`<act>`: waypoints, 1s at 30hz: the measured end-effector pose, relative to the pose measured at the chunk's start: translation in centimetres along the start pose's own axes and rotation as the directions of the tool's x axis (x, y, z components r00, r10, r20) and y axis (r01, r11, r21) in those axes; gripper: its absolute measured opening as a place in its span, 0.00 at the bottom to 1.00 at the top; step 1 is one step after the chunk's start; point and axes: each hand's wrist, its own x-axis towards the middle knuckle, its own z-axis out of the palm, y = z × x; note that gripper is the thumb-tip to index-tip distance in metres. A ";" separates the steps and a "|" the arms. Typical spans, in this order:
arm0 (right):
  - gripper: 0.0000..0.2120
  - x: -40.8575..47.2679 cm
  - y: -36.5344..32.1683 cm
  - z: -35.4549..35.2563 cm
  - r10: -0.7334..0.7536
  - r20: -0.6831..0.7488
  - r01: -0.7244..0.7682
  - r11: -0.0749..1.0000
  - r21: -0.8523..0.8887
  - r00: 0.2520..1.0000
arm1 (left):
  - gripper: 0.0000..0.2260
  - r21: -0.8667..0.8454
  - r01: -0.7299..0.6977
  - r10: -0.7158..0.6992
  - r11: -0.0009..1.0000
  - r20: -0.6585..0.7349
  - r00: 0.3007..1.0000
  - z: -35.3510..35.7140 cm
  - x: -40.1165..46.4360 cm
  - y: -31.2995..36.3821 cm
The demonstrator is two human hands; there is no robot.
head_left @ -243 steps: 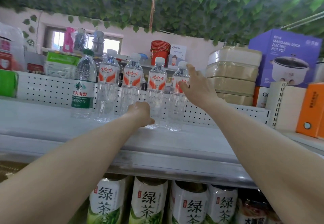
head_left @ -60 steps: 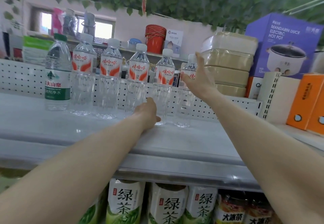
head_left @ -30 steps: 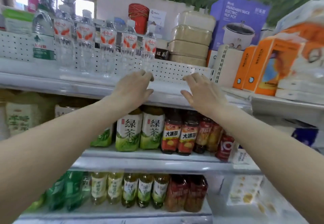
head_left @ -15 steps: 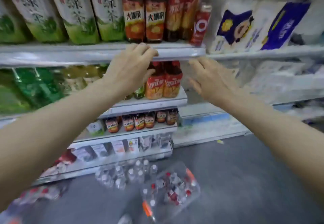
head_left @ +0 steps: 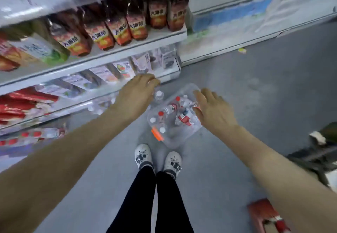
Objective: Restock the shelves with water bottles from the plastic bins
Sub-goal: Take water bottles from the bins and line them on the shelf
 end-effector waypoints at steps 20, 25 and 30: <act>0.30 -4.9 -6.5 42.1 -0.057 0.506 -0.128 0.937 0.324 0.861 | 0.19 -0.142 0.251 -0.178 0.958 0.394 0.902 40.6 -7.8 -7.2; 0.31 -4.7 -7.0 45.9 -0.060 0.422 -0.129 0.905 0.405 0.905 | 0.19 -0.166 0.222 -0.149 0.961 0.364 0.919 43.4 -8.7 -8.2; 0.30 -4.5 -6.8 46.2 -0.081 0.359 -0.109 0.871 0.479 0.930 | 0.28 -0.156 0.230 -0.148 0.960 0.412 0.899 42.7 -8.2 -8.2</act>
